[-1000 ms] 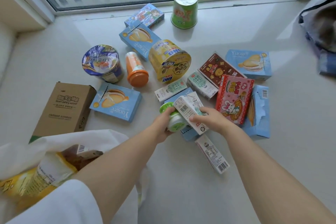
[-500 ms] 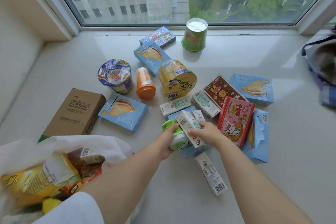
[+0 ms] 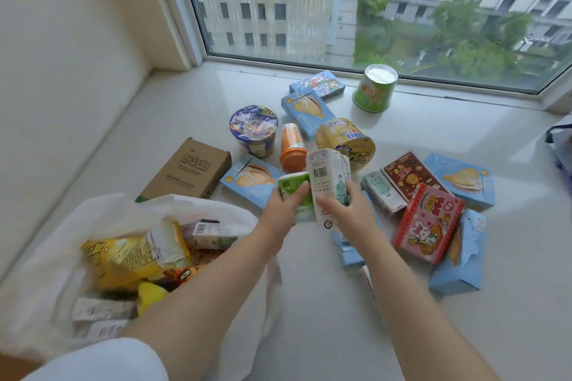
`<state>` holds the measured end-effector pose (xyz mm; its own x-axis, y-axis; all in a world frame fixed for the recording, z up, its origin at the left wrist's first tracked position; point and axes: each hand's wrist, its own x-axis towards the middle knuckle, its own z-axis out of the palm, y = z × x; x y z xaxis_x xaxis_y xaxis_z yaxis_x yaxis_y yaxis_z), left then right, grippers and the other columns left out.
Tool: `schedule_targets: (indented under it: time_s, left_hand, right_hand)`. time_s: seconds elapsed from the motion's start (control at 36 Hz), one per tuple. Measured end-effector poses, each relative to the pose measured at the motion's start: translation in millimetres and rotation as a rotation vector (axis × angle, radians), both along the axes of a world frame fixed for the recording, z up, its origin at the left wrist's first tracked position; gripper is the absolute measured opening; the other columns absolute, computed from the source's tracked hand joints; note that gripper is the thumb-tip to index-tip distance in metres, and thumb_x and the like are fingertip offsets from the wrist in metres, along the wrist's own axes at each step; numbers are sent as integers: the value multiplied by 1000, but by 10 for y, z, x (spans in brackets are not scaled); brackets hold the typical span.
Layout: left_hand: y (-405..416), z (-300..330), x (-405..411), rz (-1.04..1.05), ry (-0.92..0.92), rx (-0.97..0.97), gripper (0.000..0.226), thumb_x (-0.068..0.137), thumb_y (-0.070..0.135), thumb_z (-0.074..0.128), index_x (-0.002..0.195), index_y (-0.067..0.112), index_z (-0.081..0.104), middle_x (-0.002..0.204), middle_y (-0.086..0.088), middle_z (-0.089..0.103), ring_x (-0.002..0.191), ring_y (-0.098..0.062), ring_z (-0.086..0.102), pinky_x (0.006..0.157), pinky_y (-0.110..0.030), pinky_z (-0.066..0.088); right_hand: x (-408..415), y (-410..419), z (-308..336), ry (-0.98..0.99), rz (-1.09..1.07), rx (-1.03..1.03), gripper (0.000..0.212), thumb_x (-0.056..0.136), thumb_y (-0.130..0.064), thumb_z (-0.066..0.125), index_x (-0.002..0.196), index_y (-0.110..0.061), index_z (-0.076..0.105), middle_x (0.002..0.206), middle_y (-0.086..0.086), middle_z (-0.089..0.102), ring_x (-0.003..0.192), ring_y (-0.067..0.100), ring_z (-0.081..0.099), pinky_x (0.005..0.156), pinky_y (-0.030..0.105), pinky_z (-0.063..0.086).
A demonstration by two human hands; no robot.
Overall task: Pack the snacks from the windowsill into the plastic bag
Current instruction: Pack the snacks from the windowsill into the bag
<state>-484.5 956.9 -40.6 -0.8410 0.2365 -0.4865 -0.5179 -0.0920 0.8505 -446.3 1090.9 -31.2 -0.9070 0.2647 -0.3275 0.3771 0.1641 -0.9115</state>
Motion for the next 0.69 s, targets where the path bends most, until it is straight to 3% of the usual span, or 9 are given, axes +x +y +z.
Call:
schedule_targets:
  time_s: [0.11,0.25,0.31,0.36,0.42,0.47,0.53,0.64,0.69]
  left_hand:
    - [-729,193,181,49,151,-165,75,62,73,67,120,27,53,115,-2,67,107,-24,64,97,-49,48]
    - [-1595,260,401,160,197,-219,31,93,39,51,118,21,49,107,-2,66,99,-22,65,86,-37,54]
    - [-1894,216,467,196,202,-260,28,95,34,48,119,20,47,109,0,64,103,-21,63,86,-31,51]
    - [-2151,110,505,212,191,-373,32,96,33,48,124,17,44,109,5,61,106,-17,58,76,-15,44]
    - [-2394,-44,537,208,191,-567,41,94,36,53,128,16,42,112,6,57,108,-16,54,74,-14,42]
    - [-2645,-220,569,204,184,-753,54,88,44,59,133,21,38,122,0,55,114,-23,52,86,-33,47]
    - [-2876,-371,626,181,162,-968,66,87,47,60,140,23,31,135,-4,46,122,-27,46,95,-41,44]
    - [-3183,-689,824,-74,183,-1404,82,89,51,53,151,17,11,144,-11,35,125,-30,40,98,-39,41]
    - [-3241,-833,882,-202,203,-1507,88,90,53,50,152,13,2,146,-12,34,124,-30,40,98,-37,41]
  right_hand:
    - [50,-652,107,75,118,-55,50,51,-53,65,97,-40,51,115,8,58,103,21,60,83,42,55]
    - [57,-1504,-1,58,272,-32,56,53,-55,67,105,-36,54,114,7,58,101,22,61,81,45,57]
    - [51,-1801,-66,54,307,-6,52,54,-55,68,101,-36,55,112,6,58,99,22,61,78,45,57]
    - [41,-2054,-122,42,352,56,52,57,-53,68,102,-30,55,110,3,54,98,20,59,77,42,57]
    - [38,-2239,-179,31,418,194,52,66,-46,71,110,-25,53,108,-1,46,98,17,53,78,36,55]
    - [45,-2350,-254,45,476,370,57,71,-42,71,120,-22,49,111,-1,40,103,18,47,81,30,49]
    - [62,-2408,-327,54,559,548,66,72,-44,69,129,-23,44,120,1,37,113,21,42,90,30,42]
    - [138,-2466,-504,-29,839,904,69,72,-49,65,133,-29,41,137,6,31,126,26,32,100,34,33]
    - [187,-2506,-604,-80,920,1017,67,72,-48,64,131,-29,40,143,9,24,129,29,28,103,37,30]
